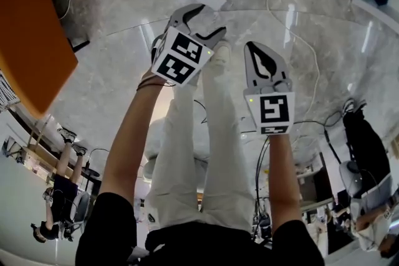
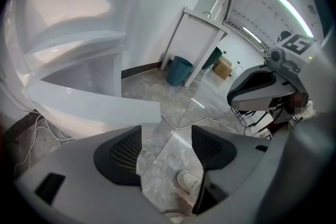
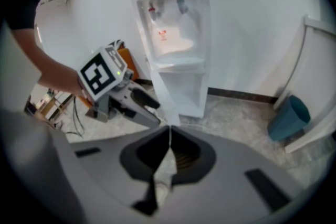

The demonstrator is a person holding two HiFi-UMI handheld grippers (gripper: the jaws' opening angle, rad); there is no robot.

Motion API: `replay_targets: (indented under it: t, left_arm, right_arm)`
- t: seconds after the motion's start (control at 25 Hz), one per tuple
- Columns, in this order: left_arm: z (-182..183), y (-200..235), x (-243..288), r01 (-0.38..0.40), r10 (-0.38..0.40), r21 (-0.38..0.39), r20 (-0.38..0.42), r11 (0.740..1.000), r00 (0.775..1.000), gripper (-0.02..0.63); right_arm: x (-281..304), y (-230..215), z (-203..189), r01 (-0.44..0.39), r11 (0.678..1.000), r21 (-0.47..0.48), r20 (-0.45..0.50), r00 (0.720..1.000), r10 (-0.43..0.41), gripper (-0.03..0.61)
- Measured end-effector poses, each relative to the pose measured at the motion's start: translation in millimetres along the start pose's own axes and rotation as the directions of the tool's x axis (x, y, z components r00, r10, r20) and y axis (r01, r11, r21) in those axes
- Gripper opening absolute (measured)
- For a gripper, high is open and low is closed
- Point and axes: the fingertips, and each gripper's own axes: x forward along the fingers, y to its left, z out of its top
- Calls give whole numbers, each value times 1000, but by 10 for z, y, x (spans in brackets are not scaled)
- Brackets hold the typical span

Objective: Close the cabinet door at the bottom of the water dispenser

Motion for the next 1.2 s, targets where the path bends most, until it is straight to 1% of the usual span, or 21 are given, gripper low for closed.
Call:
replay_targets:
  t: [0.16,0.24,0.4,0.68,0.92,1.08,1.2]
  left_arm:
    - [108,2,50,23,-23,-14,15,1000,1000,296]
    - [160,9,85,29,-29,-5,14,1000,999,296]
    - [250,23,152,20,-21,25,18,999,1000,296]
    - [381,89,226,15,-16,21,36,1000,999,296]
    - [501,140,292,1,-3,32,54,999,999,296]
    - [540,230,335,-8,6,33,52,999,999,296]
    - [523,420,349,-53,51,82,28,995,998,296]
  right_arm:
    - [5,-54,-35,6,1000,9,1,1000,-6,35]
    - [1,-110,-50,13,1000,11,-3,1000,-13,35]
    - [-6,-212,-67,26,1000,14,-4,1000,-26,35]
    - [-1,-319,-90,36,999,20,8,999,-36,35]
    - [4,-450,-114,58,998,37,12,998,-58,35]
    - [34,-501,-92,62,997,37,15,998,-63,35]
    - [62,-515,-74,58,998,30,14,998,-59,35]
